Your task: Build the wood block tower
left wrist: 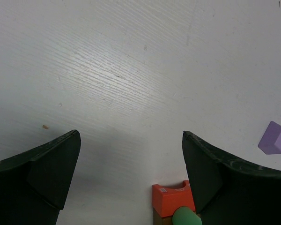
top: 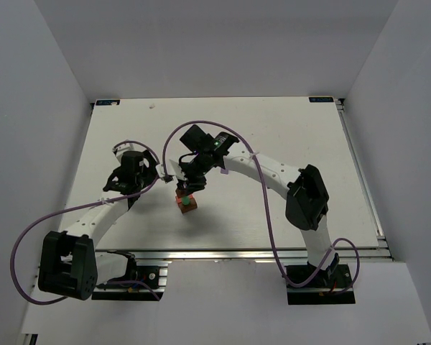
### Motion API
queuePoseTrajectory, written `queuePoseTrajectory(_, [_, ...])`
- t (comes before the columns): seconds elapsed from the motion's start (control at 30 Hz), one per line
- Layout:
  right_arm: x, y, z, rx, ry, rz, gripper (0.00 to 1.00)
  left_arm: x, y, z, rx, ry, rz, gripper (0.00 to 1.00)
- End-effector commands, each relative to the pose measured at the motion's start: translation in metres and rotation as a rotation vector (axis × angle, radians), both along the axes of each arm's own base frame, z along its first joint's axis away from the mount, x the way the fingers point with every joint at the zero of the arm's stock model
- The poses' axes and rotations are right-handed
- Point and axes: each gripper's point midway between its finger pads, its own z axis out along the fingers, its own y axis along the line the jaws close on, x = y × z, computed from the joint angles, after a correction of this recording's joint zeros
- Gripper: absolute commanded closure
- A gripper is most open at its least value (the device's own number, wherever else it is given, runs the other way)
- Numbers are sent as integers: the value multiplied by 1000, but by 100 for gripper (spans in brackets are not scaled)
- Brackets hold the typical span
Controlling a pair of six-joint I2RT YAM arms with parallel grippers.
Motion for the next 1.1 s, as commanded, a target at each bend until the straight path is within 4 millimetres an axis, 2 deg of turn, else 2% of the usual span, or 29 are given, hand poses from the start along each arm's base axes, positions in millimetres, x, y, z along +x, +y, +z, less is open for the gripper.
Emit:
queuePoseTrajectory(0.0, [4, 11, 11, 40, -10, -6, 82, 4, 5, 15, 1, -52, 28, 2])
queuePoseTrajectory(0.67, [14, 16, -4, 31, -28, -44, 80, 3, 5, 16, -4, -52, 30, 2])
queuePoseTrajectory(1.07, [8, 10, -11, 9, -7, -37, 80, 3, 6, 15, 0, -48, 36, 2])
